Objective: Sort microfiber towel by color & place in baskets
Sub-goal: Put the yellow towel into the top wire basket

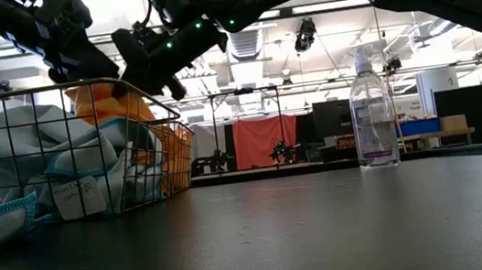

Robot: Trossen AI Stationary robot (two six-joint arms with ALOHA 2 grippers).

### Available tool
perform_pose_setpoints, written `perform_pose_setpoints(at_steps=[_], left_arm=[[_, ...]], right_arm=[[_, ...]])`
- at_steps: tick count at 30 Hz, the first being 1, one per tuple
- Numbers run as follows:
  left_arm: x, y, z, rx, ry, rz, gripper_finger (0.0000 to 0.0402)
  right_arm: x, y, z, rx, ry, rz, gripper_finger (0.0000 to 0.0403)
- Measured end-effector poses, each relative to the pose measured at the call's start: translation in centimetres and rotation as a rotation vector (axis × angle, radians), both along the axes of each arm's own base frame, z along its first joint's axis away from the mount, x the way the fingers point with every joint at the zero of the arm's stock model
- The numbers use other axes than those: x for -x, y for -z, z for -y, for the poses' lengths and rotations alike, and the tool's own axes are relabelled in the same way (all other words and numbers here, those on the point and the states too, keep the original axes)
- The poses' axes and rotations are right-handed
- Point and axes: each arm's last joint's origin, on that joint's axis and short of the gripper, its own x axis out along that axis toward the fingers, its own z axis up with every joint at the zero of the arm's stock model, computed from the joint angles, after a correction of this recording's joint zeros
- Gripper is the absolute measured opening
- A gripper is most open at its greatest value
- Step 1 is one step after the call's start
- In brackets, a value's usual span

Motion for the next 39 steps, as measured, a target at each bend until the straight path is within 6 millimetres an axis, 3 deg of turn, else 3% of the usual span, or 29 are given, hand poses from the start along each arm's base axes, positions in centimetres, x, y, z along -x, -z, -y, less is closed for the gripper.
perform_pose_setpoints(at_steps=[7, 19, 24, 34, 39], left_arm=[[0.0, 0.0, 0.0, -0.005, 0.003, 0.0, 0.0084], [0.0, 0.0, 0.0, -0.016, 0.009, -0.005, 0.0084], [0.0, 0.0, 0.0, -0.017, 0.009, -0.005, 0.0084], [0.0, 0.0, 0.0, -0.016, 0.009, -0.005, 0.0084], [0.0, 0.0, 0.0, -0.018, 0.01, -0.008, 0.0084]], right_arm=[[0.5, 1.0, -0.3, -0.001, -0.071, -0.116, 0.0111], [1.1, 1.9, -1.6, -0.068, -0.208, -0.221, 0.0114], [0.9, 1.5, -1.2, -0.005, -0.083, -0.207, 0.0114], [1.1, 0.8, 0.6, 0.246, 0.403, -0.224, 0.0114], [1.3, 0.9, 0.8, 0.254, 0.456, -0.243, 0.0114]])
